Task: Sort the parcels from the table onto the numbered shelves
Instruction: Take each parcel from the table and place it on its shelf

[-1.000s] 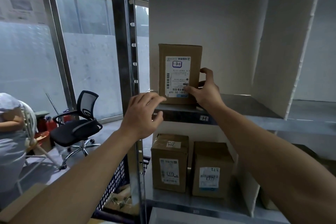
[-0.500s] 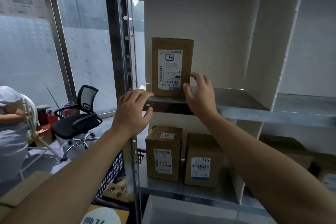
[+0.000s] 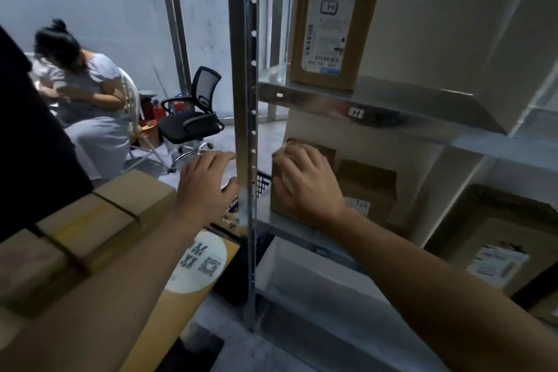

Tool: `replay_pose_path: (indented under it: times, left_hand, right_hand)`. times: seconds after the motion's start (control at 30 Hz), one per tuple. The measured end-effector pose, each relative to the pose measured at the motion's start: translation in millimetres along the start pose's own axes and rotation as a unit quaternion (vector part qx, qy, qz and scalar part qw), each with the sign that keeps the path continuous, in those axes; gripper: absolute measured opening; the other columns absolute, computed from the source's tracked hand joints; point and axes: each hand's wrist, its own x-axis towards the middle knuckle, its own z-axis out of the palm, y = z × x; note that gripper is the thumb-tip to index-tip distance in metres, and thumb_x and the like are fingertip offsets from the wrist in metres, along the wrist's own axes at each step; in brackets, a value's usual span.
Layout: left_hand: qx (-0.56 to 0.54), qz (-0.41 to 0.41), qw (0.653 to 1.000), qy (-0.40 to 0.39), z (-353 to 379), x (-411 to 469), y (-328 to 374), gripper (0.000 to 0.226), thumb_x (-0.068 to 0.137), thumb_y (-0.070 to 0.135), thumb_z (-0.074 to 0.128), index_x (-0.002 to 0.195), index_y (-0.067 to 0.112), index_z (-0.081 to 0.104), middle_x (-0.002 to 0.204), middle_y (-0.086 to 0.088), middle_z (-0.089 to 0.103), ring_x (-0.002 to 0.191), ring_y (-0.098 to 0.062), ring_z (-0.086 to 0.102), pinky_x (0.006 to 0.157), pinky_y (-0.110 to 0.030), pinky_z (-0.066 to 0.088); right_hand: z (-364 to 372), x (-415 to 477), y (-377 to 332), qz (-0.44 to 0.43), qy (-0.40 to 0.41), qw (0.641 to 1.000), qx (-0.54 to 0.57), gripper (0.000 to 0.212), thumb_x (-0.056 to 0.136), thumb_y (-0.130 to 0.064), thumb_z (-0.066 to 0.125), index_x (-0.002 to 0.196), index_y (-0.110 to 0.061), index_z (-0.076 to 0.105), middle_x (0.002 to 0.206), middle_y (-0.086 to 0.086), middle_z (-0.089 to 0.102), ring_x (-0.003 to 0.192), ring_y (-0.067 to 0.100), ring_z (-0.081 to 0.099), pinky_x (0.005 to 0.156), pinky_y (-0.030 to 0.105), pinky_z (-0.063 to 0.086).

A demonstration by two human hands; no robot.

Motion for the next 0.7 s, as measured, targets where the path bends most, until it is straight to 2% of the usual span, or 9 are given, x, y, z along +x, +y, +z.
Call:
replay_pose_path:
  times: [0.13, 0.23, 0.4, 0.57, 0.7]
  left_hand:
    - [0.057, -0.102, 0.992, -0.056, -11.6, -66.0, -27.1, 0.048, 0.083, 0.039, 0.049, 0.127, 0.022, 0.055, 0.12, -0.005, 0.057, 0.111, -0.031, 0.05, 0.089, -0.044, 0.04]
    - [0.096, -0.179, 0.976, -0.079, -27.3, -115.1, -49.8, 0.05, 0.082, 0.041, 0.052, 0.128, 0.023, 0.055, 0.124, -0.005, 0.057, 0.113, -0.031, 0.05, 0.093, -0.045, 0.04]
    - [0.148, -0.292, 0.942, -0.079, -59.0, -182.4, -90.4, 0.047, 0.092, 0.042, 0.054, 0.137, 0.027, 0.047, 0.135, 0.002, 0.05, 0.124, -0.023, 0.044, 0.101, -0.04, 0.033]
    - [0.178, -0.34, 0.921, -0.069, -94.5, -225.1, -143.0, 0.049, 0.096, 0.044, 0.049, 0.142, 0.026, 0.043, 0.143, 0.002, 0.044, 0.13, -0.022, 0.04, 0.103, -0.04, 0.033]
    - [0.193, -0.36, 0.908, -0.095, -118.5, -245.8, -181.9, 0.054, 0.097, 0.046, 0.047, 0.146, 0.026, 0.037, 0.145, 0.002, 0.041, 0.129, -0.023, 0.039, 0.103, -0.041, 0.034]
  right_hand:
    - [39.6, -15.6, -41.7, -0.027, -0.111, 0.992, 0.045, 0.04, 0.094, -0.038, 0.055, 0.128, -0.017, 0.057, 0.125, 0.009, 0.058, 0.122, 0.033, 0.049, 0.095, 0.048, 0.046]
    - [63.7, -16.3, -79.2, -0.063, -0.177, 0.981, 0.057, 0.042, 0.095, -0.041, 0.053, 0.131, -0.019, 0.056, 0.127, 0.009, 0.057, 0.123, 0.034, 0.049, 0.097, 0.047, 0.042]
    - [94.6, -5.2, -151.7, -0.132, -0.233, 0.961, 0.069, 0.046, 0.097, -0.047, 0.047, 0.132, -0.019, 0.052, 0.133, 0.01, 0.052, 0.126, 0.034, 0.045, 0.1, 0.047, 0.039]
    - [122.9, 14.1, -222.7, -0.18, -0.257, 0.946, 0.083, 0.048, 0.1, -0.048, 0.042, 0.139, -0.02, 0.045, 0.141, 0.009, 0.045, 0.135, 0.033, 0.037, 0.107, 0.047, 0.032]
    - [146.4, 30.5, -271.0, -0.19, -0.272, 0.939, 0.089, 0.049, 0.1, -0.05, 0.041, 0.14, -0.023, 0.044, 0.144, 0.009, 0.044, 0.136, 0.033, 0.037, 0.109, 0.047, 0.031]
